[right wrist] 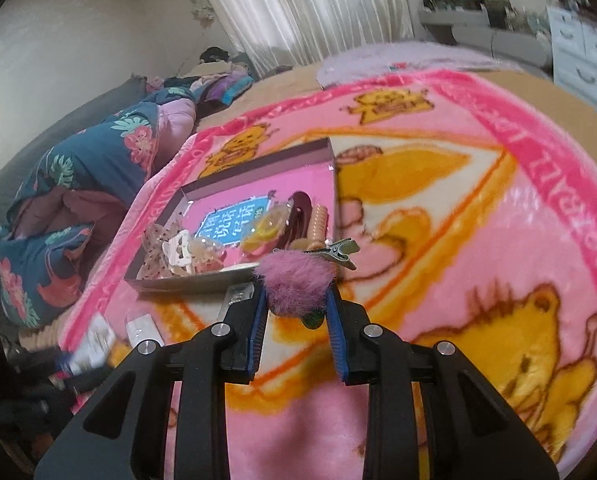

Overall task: Organize jewelry
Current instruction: 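Carry the earring card and pom-pom clip into the box and open both tools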

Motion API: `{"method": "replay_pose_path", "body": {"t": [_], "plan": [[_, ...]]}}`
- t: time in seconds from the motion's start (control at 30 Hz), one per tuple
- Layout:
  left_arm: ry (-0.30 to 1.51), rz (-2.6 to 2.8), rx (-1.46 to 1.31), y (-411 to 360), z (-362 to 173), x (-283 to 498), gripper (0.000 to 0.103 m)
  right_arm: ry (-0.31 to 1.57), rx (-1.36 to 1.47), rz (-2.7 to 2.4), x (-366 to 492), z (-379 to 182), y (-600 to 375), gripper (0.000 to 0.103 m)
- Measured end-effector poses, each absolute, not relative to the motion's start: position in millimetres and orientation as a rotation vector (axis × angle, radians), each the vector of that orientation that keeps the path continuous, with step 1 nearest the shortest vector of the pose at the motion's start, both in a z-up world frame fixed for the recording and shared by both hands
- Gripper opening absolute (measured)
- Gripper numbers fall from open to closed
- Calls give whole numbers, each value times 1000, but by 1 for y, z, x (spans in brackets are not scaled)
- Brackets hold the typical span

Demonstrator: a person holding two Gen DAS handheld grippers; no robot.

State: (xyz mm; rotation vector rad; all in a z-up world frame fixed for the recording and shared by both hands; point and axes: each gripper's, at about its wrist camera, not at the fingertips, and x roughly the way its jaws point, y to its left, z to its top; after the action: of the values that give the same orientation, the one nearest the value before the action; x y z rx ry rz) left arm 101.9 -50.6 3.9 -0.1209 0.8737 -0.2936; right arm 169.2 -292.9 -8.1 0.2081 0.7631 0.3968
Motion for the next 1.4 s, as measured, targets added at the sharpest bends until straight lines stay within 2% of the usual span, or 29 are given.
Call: {"method": "replay_pose_path", "body": {"t": [0.8, 1.4], "plan": [[782, -113, -236, 37, 35, 177, 28, 681, 77, 480, 165, 12, -245, 26], [839, -159, -197, 31, 20, 250, 28, 725, 0, 502, 210, 9, -200, 27]]}}
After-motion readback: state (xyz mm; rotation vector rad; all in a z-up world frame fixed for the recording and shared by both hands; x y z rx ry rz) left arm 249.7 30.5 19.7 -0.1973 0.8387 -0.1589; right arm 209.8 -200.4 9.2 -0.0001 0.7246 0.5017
